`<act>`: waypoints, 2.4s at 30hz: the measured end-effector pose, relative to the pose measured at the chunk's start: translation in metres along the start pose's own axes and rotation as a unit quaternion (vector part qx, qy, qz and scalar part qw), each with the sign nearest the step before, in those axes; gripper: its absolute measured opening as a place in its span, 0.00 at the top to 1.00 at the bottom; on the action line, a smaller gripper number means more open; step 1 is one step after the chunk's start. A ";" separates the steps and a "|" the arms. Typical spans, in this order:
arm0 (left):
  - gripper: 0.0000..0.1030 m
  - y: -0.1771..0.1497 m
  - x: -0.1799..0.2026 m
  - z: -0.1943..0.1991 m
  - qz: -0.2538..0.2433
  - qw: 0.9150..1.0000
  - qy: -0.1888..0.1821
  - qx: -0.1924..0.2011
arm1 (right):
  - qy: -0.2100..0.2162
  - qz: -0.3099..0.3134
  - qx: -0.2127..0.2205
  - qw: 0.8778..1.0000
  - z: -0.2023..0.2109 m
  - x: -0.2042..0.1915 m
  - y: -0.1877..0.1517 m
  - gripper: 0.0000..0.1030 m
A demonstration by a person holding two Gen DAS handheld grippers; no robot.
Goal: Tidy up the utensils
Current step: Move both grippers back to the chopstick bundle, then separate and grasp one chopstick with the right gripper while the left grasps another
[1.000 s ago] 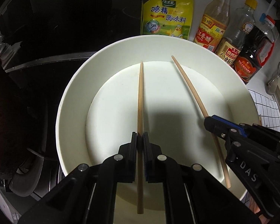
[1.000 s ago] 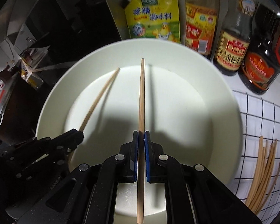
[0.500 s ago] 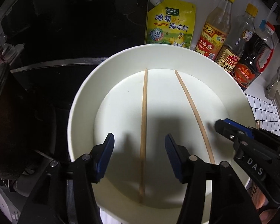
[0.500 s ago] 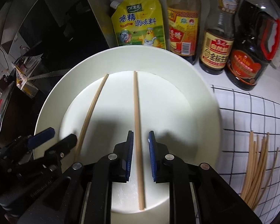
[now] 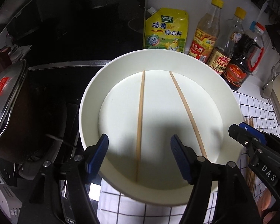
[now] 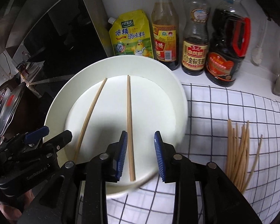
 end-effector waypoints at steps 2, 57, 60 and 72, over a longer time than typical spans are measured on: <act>0.31 -0.003 0.003 0.007 -0.001 1.000 0.000 0.004 | -0.001 0.001 0.001 1.000 0.008 0.001 -0.005 0.72; 0.27 -0.108 0.208 0.030 -0.101 0.993 -0.059 0.007 | -0.065 -0.097 -0.008 0.993 0.083 0.195 -0.132 0.61; 0.27 -0.110 0.209 0.024 -0.100 0.994 -0.055 0.003 | -0.070 -0.088 -0.006 0.994 0.077 0.195 -0.127 0.61; 0.27 -0.113 0.214 0.015 -0.090 0.995 -0.046 -0.003 | -0.067 -0.061 -0.010 0.996 0.063 0.194 -0.120 0.58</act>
Point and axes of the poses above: each gripper's, at about its wrist camera, not at the fingertips, and z roughly against the way its jaws point, x to its right, y to its top, the point moved 2 cm from there along -z, roughly the way its jaws point, and after that the axes turned 12 degrees about y, right-handed, at the moved point
